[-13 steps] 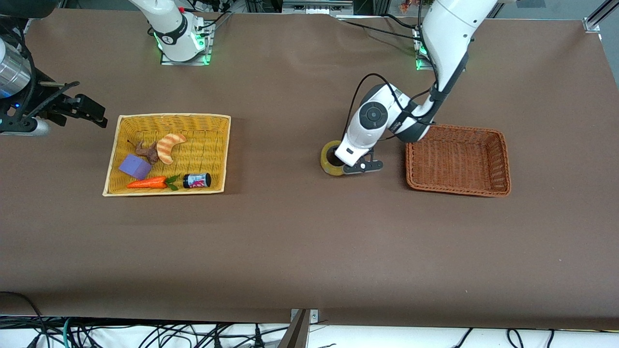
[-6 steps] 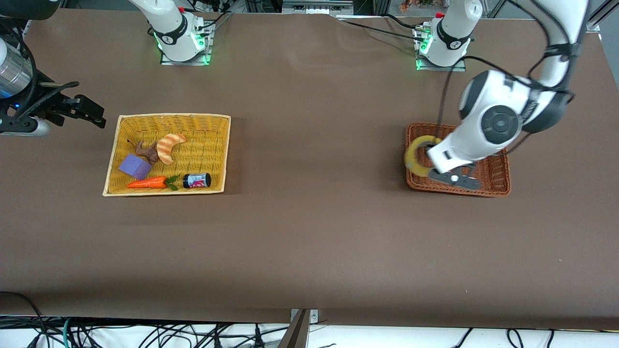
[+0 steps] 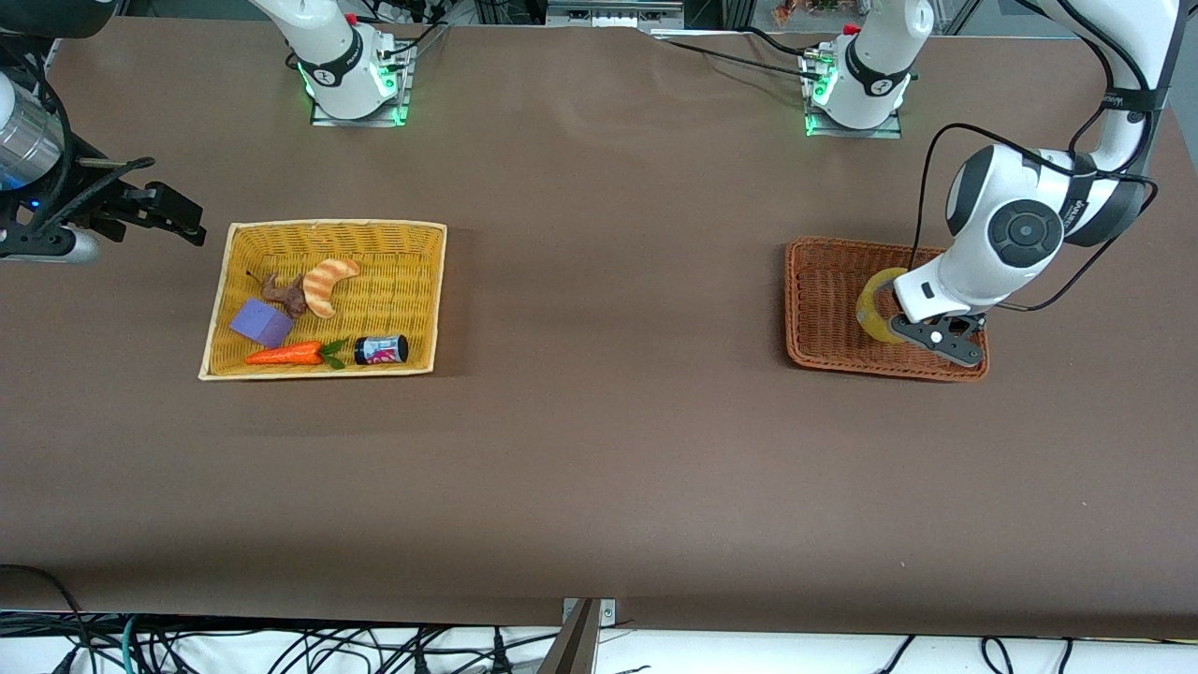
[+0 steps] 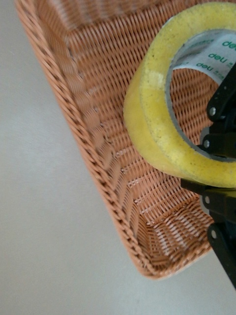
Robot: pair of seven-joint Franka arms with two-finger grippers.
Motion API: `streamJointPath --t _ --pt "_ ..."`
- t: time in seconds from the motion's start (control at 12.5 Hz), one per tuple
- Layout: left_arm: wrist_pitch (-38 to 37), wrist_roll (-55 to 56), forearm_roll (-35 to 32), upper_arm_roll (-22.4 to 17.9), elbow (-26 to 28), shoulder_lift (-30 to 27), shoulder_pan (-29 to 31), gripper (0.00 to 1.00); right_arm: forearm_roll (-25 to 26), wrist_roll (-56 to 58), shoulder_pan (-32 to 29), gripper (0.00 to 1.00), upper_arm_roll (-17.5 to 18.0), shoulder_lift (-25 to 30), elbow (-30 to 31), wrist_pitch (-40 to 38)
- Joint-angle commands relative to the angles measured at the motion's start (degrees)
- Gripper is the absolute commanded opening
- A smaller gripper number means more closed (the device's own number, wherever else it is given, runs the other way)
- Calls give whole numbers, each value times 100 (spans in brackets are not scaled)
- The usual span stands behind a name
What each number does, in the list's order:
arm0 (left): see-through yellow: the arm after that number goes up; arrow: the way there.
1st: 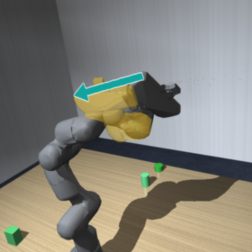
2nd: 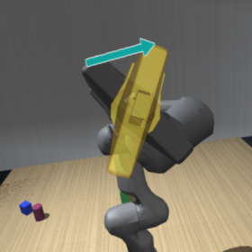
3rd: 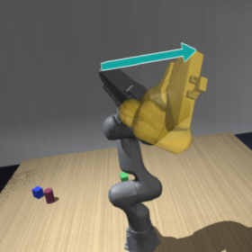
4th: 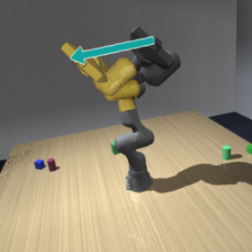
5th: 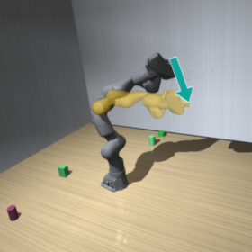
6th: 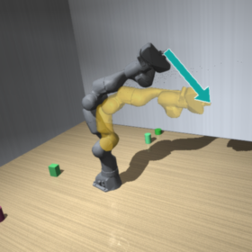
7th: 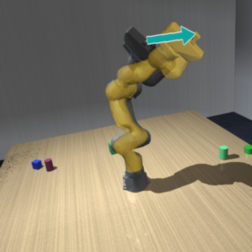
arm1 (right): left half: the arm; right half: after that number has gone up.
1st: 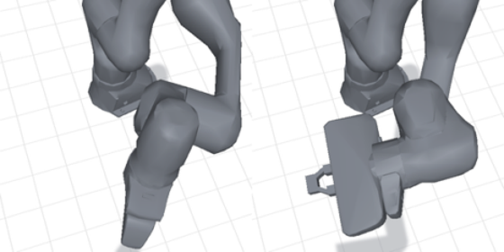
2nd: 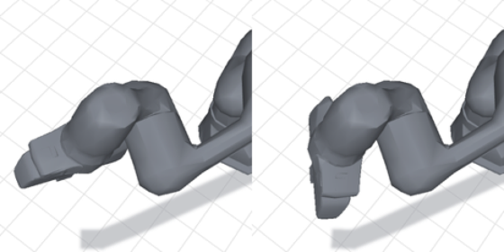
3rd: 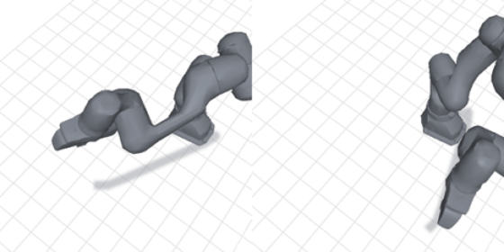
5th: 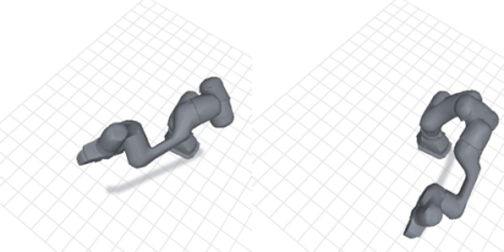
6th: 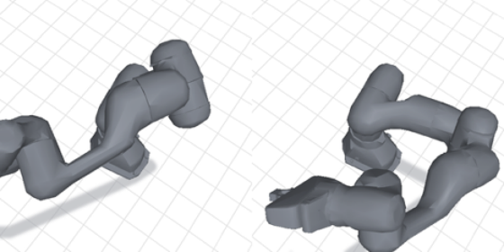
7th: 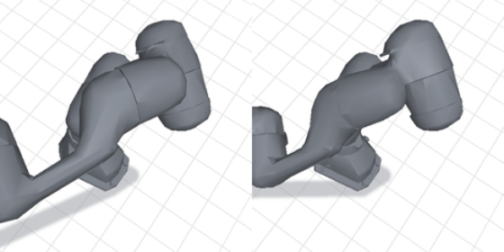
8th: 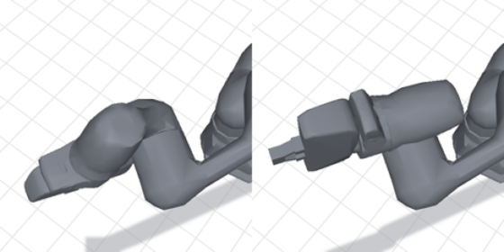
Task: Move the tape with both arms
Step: 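Carry the tape with the left gripper and lower it into the basket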
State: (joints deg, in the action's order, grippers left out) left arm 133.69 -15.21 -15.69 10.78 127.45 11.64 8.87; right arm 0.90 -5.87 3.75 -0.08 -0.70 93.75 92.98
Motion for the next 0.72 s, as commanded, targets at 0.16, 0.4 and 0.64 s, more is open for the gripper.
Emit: streamJointPath --t 0.16,0.4,0.64 --pt "1281 -351 -110 -216 904 -110 132 0 68 -2 -68 100 79 158 117 -43" --pt "2071 -343 -101 -330 1098 311 124 0 50 -2 -68 100 105 149 82 -43" --pt "2644 -325 -197 -444 1090 769 124 0 50 -2 -68 100 114 149 91 -43"
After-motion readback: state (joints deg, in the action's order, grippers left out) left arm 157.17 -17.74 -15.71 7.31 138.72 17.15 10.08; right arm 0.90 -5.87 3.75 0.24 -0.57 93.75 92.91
